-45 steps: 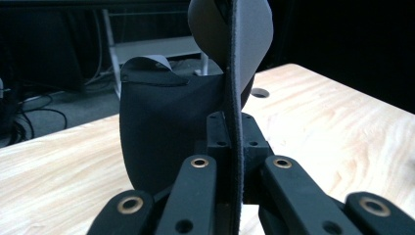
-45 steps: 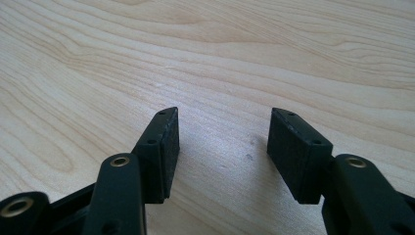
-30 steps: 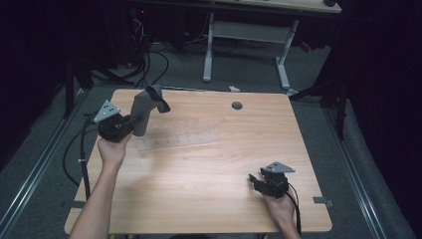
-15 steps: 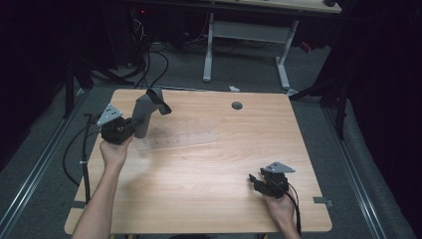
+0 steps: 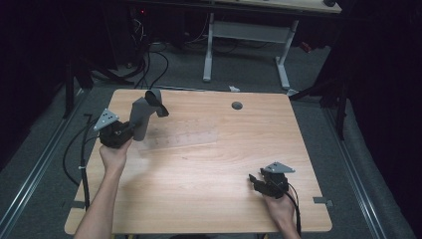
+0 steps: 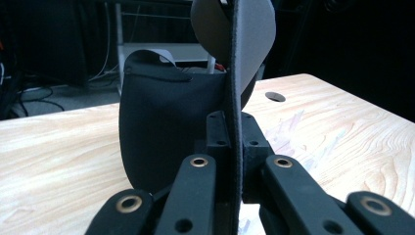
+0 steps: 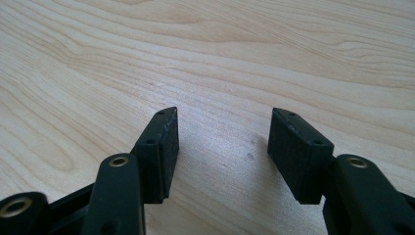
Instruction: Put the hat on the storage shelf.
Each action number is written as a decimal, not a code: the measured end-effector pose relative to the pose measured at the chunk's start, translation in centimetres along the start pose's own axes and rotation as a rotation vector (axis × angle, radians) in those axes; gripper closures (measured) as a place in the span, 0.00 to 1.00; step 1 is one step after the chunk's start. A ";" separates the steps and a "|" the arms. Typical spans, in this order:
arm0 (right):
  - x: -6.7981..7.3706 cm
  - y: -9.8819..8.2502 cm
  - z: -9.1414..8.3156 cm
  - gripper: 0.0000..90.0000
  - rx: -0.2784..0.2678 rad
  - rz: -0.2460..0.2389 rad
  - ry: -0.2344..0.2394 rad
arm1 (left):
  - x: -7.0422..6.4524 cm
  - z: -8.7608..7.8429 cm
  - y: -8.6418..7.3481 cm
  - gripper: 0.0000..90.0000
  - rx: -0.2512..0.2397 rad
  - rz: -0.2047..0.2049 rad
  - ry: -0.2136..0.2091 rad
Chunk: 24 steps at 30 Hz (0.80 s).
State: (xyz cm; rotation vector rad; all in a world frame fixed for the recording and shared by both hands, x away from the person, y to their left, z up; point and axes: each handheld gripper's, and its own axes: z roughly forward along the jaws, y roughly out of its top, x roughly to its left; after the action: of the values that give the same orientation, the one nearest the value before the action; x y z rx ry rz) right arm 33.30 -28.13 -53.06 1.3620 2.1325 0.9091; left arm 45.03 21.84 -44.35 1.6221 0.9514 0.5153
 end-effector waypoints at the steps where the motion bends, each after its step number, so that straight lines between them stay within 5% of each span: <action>1: 0.0 0.0 0.0 0.50 -0.001 -0.002 0.001 | 0.0 0.0 0.0 0.96 0.000 -0.005 0.004; 6: 0.0 0.0 0.0 0.50 -0.001 -0.006 0.001 | 0.0 -0.3 0.0 0.96 0.029 -0.047 0.033; 24: 0.1 0.0 0.0 0.50 -0.004 -0.016 0.001 | -1.3 -0.8 -0.7 0.96 0.137 -0.039 0.117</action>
State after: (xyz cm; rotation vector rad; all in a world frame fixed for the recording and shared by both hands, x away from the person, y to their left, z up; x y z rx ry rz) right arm 33.24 -28.03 -53.07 1.3410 2.1382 0.9074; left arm 43.44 21.30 -44.59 1.7069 1.1246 0.5324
